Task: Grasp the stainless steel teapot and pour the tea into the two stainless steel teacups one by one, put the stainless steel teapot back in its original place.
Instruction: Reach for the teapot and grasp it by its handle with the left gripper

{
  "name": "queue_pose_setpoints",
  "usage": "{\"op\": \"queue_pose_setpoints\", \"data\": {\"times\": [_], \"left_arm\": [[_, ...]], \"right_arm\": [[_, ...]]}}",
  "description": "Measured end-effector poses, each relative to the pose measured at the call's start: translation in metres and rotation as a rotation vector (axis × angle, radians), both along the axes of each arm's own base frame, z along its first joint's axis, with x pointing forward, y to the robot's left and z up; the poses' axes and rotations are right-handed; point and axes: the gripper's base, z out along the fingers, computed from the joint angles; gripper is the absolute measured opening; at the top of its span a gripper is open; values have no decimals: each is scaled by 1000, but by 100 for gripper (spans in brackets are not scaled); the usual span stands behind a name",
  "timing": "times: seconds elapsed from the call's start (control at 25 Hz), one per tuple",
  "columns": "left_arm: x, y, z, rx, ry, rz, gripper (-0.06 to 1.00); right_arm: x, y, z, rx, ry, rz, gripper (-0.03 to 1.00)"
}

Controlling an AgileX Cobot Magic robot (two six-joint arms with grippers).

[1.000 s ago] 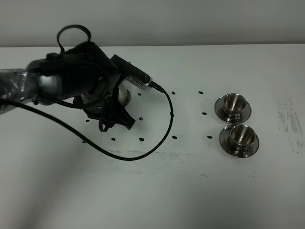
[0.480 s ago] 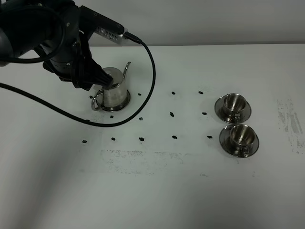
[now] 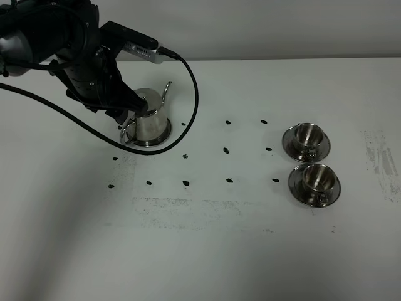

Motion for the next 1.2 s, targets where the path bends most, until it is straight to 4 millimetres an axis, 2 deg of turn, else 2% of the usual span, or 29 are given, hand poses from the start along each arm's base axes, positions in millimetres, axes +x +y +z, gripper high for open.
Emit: {"op": "queue_pose_setpoints", "data": {"times": [0.36, 0.8, 1.2], "left_arm": [[16, -11, -17, -30, 39, -64, 48], [17, -11, -31, -14, 84, -62, 48], [25, 0, -38, -32, 75, -14, 48]], "right_arm": [[0, 0, 0, 0, 0, 0, 31], [0, 0, 0, 0, 0, 0, 31], [0, 0, 0, 0, 0, 0, 31]]}}
